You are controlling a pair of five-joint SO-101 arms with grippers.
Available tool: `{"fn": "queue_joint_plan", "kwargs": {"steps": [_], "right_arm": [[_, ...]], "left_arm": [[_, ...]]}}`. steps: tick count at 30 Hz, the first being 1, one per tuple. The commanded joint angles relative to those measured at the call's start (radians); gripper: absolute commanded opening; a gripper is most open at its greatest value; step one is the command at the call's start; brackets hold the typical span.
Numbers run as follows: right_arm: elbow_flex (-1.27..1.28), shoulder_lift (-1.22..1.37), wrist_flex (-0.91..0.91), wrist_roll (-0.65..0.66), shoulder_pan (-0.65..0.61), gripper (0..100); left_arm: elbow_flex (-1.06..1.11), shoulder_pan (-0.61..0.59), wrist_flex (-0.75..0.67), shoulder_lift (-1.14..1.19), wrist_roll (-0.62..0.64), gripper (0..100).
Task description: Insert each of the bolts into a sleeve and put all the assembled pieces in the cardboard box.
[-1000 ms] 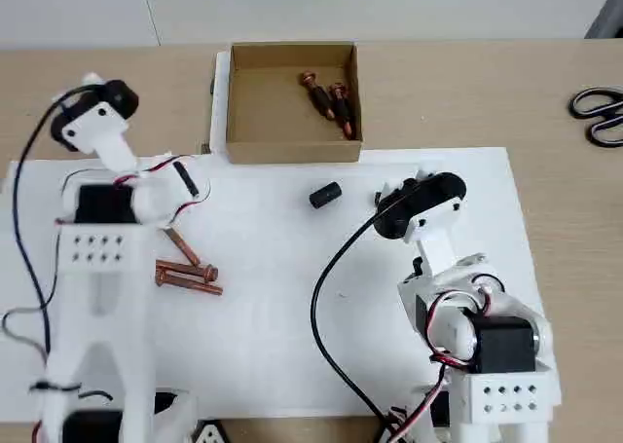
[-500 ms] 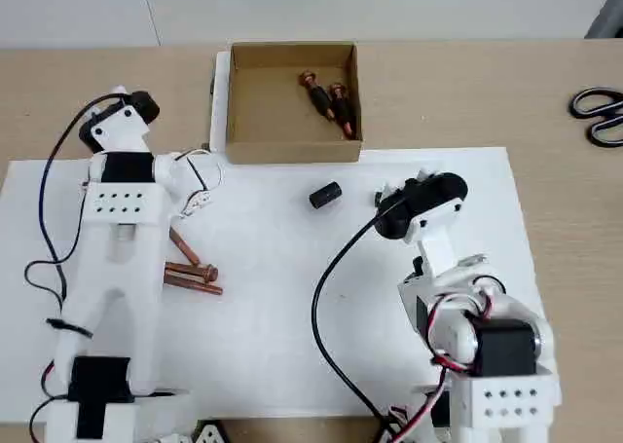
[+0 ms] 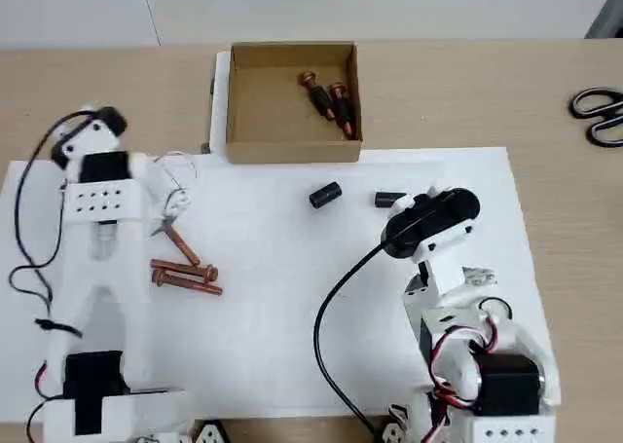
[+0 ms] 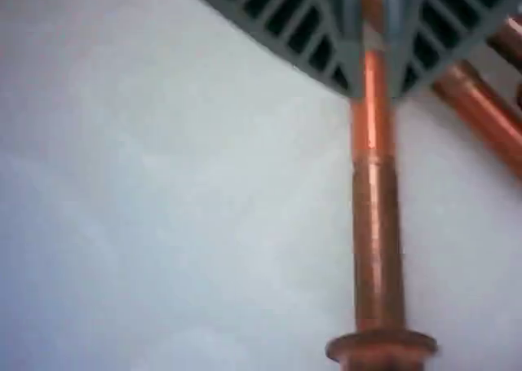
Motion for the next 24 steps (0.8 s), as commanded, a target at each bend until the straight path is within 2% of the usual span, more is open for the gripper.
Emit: {"fn": "queue_joint_plan", "kwargs": {"steps": [1, 5, 15, 21, 24], "right_arm": [[-0.006, -0.008, 0.008, -0.005, 0.007, 0.5], [-0.006, -0.008, 0.008, -0.005, 0.007, 0.5], [-0.006, -0.013, 0.008, -0.006, 0.012, 0.5], [-0.005, -0.013, 0.008, -0.006, 0.012, 0.5], [-0.005, -0.012, 0.008, -0.008, 0.012, 0.5]], "left_arm": [[-0.039, -0.008, -0.017, -0.002, -0.011, 1], [-0.038, -0.009, -0.071, 0.075, -0.023, 1], [-0.041, -0.009, -0.104, 0.221, -0.021, 1], [-0.062, -0.005, -0.107, 0.224, -0.051, 14], [-0.067, -0.009, -0.112, 0.224, -0.052, 17]]}}
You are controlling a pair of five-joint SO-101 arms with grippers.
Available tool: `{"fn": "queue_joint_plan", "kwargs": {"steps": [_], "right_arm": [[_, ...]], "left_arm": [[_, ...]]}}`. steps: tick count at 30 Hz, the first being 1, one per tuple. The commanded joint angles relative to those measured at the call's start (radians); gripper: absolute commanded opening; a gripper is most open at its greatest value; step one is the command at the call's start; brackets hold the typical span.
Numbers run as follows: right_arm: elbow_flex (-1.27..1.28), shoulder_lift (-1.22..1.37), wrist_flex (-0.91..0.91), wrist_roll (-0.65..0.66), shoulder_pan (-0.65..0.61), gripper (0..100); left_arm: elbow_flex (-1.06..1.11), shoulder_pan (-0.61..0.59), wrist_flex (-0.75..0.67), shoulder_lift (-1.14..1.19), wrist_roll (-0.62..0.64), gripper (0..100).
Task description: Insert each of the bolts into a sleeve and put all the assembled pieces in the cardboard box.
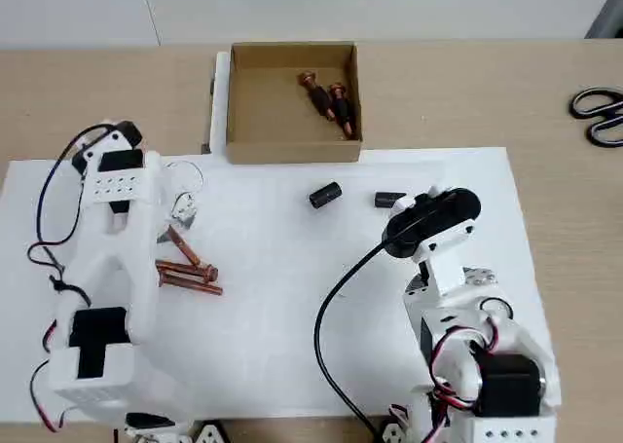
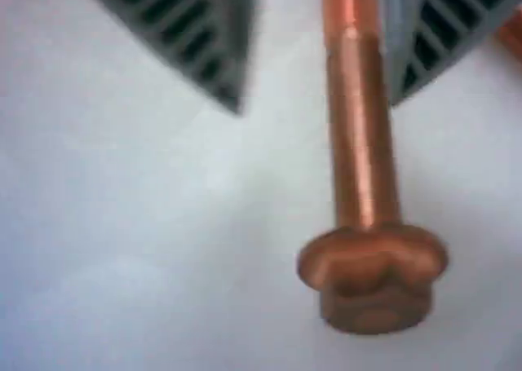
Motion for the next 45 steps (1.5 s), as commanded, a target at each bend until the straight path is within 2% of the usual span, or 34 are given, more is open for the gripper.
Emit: {"fn": "queue_joint_plan", "kwargs": {"steps": [1, 13, 26, 31, 38, 45], "right_arm": [[-0.005, -0.012, 0.008, -0.008, 0.007, 0.5], [-0.005, -0.012, 0.008, -0.008, 0.007, 0.5], [-0.005, -0.015, 0.008, -0.011, 0.007, 0.5], [-0.005, -0.013, 0.008, -0.012, 0.007, 0.5], [-0.005, -0.010, 0.008, -0.012, 0.007, 0.5], [-0.003, -0.010, 0.008, -0.012, 0.007, 0.5]], "left_arm": [[-0.039, -0.006, -0.012, -0.003, -0.008, 17], [-0.036, -0.008, -0.094, 0.002, -0.009, 17], [-0.045, -0.048, -0.064, 0.101, -0.008, 17], [-0.168, -0.040, 0.092, 0.101, -0.005, 17], [-0.355, -0.038, 0.178, 0.101, -0.006, 17], [-0.392, -0.005, 0.338, 0.101, 0.011, 14]]}}
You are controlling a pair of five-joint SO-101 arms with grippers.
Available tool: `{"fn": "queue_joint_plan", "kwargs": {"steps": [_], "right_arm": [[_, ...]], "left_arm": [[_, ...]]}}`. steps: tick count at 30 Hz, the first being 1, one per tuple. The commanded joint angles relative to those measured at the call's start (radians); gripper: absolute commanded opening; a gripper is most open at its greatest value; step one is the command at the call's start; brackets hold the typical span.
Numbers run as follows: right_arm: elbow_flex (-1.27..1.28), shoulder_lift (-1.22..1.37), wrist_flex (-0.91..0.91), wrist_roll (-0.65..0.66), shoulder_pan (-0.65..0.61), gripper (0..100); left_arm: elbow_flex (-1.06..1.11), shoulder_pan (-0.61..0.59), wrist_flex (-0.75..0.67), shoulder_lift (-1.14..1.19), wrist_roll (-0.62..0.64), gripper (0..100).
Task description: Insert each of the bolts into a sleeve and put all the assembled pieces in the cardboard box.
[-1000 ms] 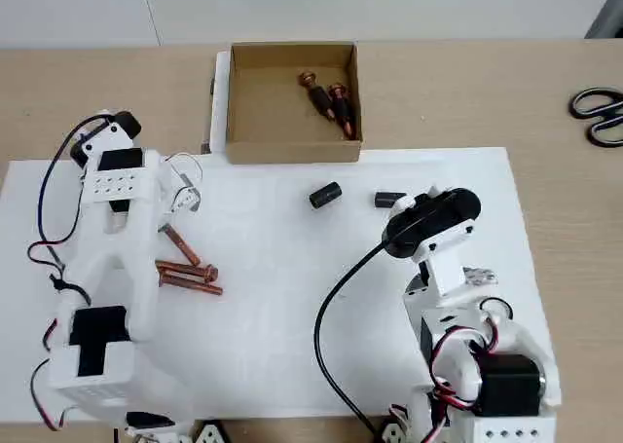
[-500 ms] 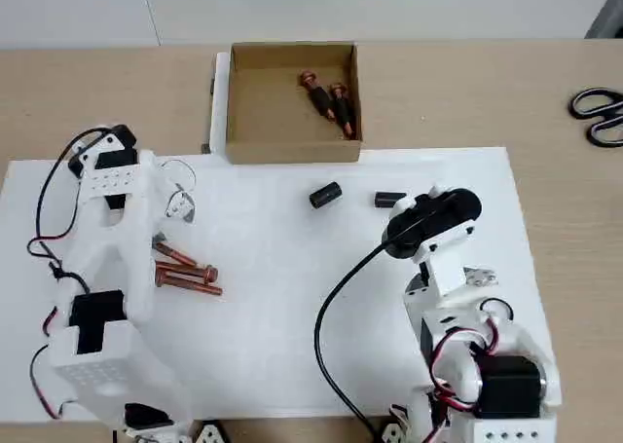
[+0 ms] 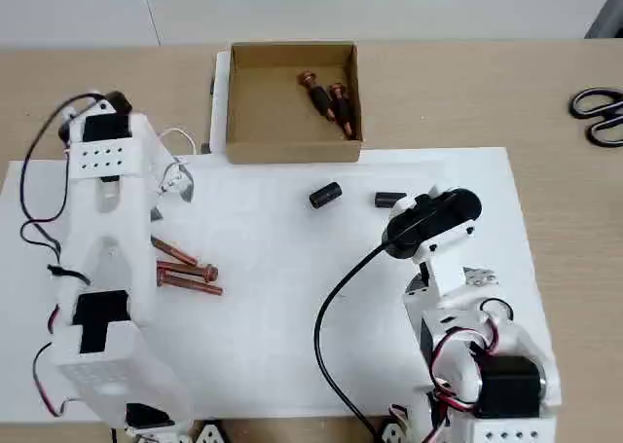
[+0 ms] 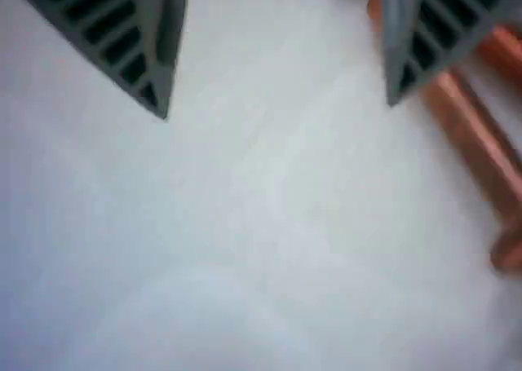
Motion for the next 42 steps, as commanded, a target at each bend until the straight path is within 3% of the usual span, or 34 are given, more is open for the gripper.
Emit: {"fn": "queue_joint_plan", "kwargs": {"steps": [1, 5, 18, 24, 36, 42], "right_arm": [[-0.003, -0.004, 0.008, -0.012, 0.007, 0.5], [-0.003, -0.004, 0.008, -0.012, 0.007, 0.5], [-0.003, -0.004, 0.008, -0.014, 0.007, 0.5], [-0.003, -0.004, 0.008, -0.014, 0.007, 0.5], [-0.003, -0.005, 0.008, -0.014, 0.007, 0.5], [-0.003, -0.005, 0.008, -0.014, 0.007, 0.5]], "left_arm": [[-0.042, -0.002, 0.069, -0.008, 0.035, 11], [-0.038, -0.014, 0.081, -0.008, 0.052, 0], [-0.038, -0.017, 0.101, -0.008, 0.114, 2], [-0.038, -0.018, 0.121, -0.002, 0.114, 14], [-0.024, -0.123, 0.143, -0.005, 0.069, 13], [0.005, -0.114, 0.141, 0.003, 0.069, 13]]}}
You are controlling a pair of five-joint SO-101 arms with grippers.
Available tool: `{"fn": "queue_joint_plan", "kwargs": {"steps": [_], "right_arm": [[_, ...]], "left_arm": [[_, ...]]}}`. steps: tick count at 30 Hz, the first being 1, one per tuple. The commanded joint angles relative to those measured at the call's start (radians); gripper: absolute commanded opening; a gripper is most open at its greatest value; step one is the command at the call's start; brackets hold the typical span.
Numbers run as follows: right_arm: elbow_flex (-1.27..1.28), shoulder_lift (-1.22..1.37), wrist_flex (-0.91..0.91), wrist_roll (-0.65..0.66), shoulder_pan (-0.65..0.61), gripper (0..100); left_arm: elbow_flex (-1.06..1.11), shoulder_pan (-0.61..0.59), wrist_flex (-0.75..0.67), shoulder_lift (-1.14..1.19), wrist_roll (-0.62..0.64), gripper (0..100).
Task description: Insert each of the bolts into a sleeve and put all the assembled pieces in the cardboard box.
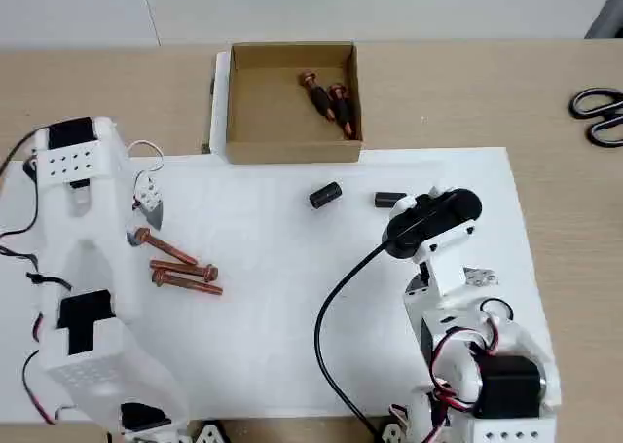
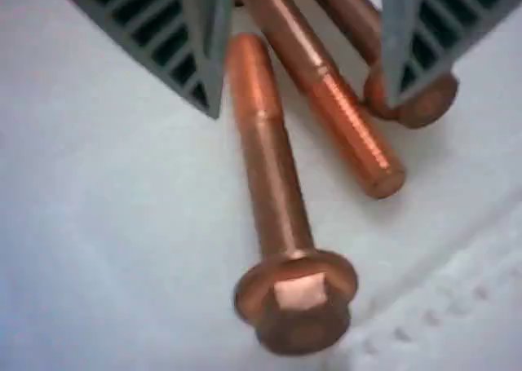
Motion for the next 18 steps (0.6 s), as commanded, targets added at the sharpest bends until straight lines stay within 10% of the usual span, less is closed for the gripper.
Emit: {"fn": "queue_joint_plan", "kwargs": {"steps": [1, 18], "right_arm": [[-0.003, -0.005, 0.008, -0.011, 0.007, 0.5], [-0.003, -0.007, 0.008, -0.011, 0.007, 0.5]], "left_arm": [[-0.002, 0.018, 0.015, -0.008, -0.002, 13], [0.143, 0.020, -0.207, -0.006, -0.005, 13]]}}
